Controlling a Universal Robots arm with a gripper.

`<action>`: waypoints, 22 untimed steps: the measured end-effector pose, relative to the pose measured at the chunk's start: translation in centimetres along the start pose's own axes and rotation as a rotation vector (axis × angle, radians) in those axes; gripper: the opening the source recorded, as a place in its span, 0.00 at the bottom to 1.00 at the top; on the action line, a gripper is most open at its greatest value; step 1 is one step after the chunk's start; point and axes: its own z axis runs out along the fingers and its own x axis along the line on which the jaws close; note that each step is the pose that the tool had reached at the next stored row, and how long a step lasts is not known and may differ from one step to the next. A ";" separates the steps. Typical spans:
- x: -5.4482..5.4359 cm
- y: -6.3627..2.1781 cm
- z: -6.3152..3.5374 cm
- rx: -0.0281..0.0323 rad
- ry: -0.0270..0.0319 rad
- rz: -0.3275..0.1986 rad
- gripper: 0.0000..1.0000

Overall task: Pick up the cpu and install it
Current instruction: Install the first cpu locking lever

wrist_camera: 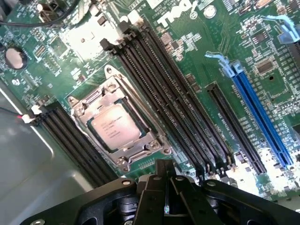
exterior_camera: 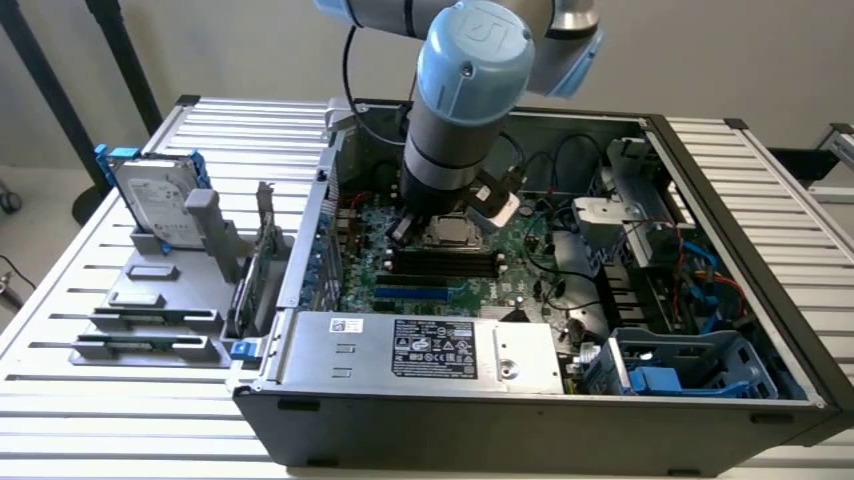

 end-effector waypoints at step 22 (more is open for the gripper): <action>2.9 -2.01 0.82 0.0318 -0.0462 -0.128 0.11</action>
